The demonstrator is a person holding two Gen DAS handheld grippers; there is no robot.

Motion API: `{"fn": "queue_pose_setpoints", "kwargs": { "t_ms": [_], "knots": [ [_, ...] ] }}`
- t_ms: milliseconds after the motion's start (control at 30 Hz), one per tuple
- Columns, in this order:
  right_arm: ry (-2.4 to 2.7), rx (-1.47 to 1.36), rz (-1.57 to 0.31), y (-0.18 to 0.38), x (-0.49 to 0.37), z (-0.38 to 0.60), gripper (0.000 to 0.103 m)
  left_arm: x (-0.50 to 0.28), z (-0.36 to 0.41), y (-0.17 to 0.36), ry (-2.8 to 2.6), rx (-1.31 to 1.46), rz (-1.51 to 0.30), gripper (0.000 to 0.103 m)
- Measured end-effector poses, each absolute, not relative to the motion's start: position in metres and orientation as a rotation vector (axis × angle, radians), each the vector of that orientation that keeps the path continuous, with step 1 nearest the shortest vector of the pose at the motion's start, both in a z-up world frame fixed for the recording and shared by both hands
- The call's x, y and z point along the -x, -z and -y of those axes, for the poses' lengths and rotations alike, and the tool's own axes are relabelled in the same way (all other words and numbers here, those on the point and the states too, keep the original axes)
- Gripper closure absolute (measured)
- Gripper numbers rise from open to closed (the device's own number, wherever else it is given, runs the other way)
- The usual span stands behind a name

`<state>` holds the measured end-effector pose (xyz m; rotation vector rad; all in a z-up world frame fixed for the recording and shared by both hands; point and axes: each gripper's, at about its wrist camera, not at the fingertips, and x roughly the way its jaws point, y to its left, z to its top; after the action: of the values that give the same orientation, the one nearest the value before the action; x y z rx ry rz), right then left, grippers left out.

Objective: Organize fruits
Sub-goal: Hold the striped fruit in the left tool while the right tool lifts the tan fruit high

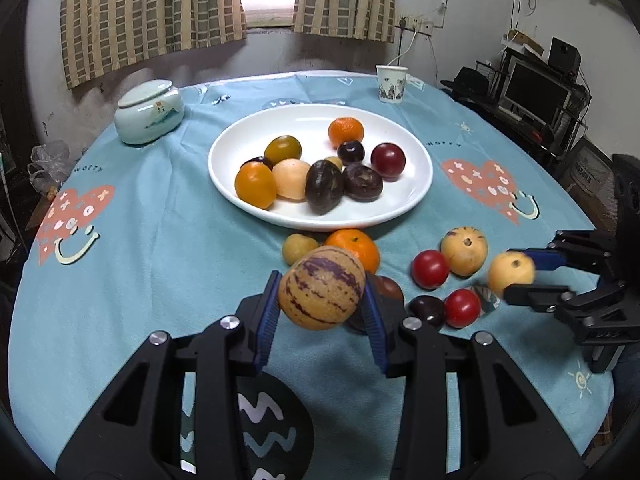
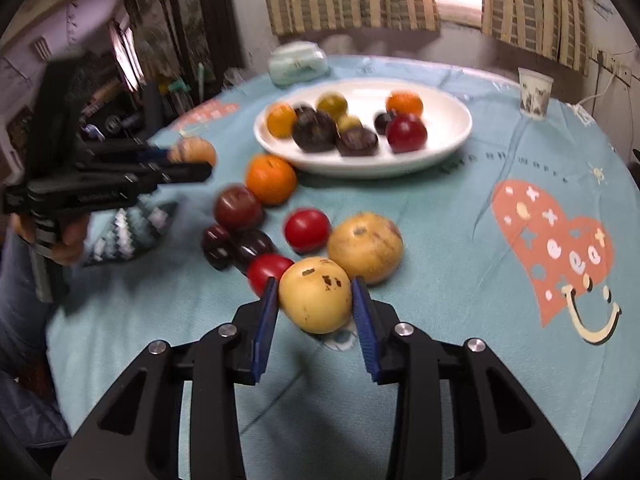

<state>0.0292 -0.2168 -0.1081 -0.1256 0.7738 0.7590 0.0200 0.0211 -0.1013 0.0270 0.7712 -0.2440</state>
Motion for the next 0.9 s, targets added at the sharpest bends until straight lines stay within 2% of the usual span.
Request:
{"fn": "queue_pose_setpoints", "kwargs": {
  "t_ms": [400,733,900],
  "knots": [
    [-1.086,0.102,-0.480,0.056,0.031,0.216,0.065,-0.010,-0.019,0.096,0.242,-0.046,-0.726,0.063],
    [-1.277,-0.023,-0.414,0.036,0.044,0.228,0.065,0.002,-0.013,0.089,0.263,-0.071,-0.682,0.063],
    [-1.307,0.058,-0.385,0.034,0.062,0.222,0.065,0.006,-0.011,0.088,0.271,-0.084,-0.668,0.063]
  ]
}}
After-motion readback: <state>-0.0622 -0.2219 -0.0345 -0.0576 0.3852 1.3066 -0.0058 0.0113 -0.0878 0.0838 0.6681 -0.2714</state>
